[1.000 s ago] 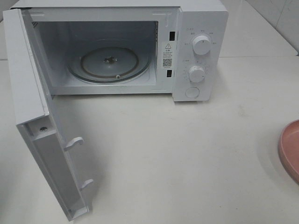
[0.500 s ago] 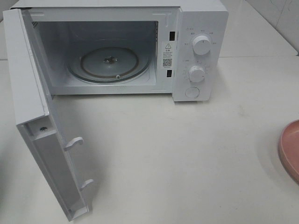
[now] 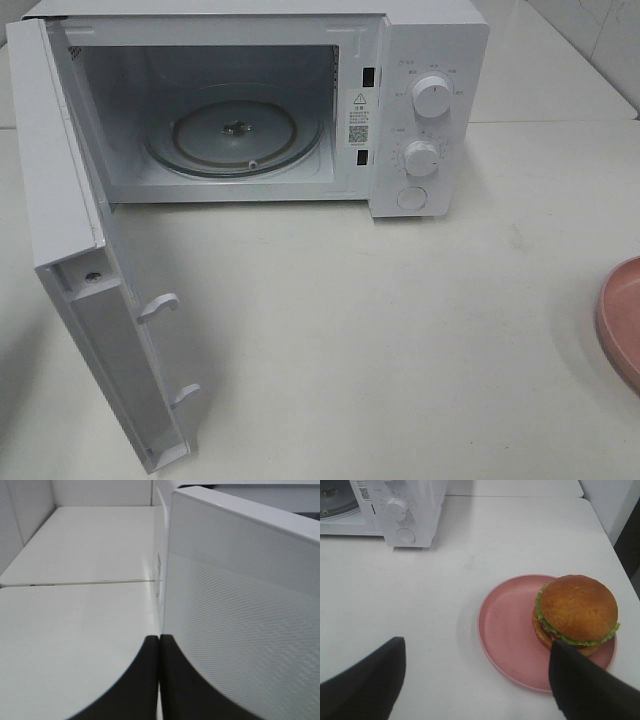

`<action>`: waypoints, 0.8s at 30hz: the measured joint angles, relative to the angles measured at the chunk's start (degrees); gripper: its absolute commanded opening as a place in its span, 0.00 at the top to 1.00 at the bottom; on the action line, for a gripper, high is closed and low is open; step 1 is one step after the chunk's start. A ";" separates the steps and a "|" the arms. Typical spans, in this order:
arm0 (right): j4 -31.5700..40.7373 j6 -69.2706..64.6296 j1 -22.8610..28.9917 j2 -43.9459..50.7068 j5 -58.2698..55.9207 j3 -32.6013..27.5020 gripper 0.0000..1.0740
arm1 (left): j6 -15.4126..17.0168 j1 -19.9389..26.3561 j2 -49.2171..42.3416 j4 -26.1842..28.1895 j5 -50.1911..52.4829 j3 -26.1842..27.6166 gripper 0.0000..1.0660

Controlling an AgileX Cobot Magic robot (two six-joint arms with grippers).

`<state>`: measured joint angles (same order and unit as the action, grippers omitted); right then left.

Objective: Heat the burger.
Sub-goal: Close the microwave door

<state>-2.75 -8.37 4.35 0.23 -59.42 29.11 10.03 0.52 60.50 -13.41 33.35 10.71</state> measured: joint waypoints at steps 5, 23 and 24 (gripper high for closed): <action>0.00 0.00 0.00 0.00 0.00 0.00 0.29 | 2.06 -3.72 4.98 -5.27 4.01 0.69 1.00; 0.00 0.00 0.00 0.00 0.00 0.00 0.29 | -7.73 -26.81 21.94 13.41 17.65 1.55 1.00; 0.00 0.00 0.00 0.00 0.00 0.00 0.29 | -8.31 -28.07 22.69 14.73 17.93 2.01 1.00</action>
<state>-2.75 -8.37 4.35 0.23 -59.42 29.11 1.72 -27.56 83.19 1.32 51.28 12.72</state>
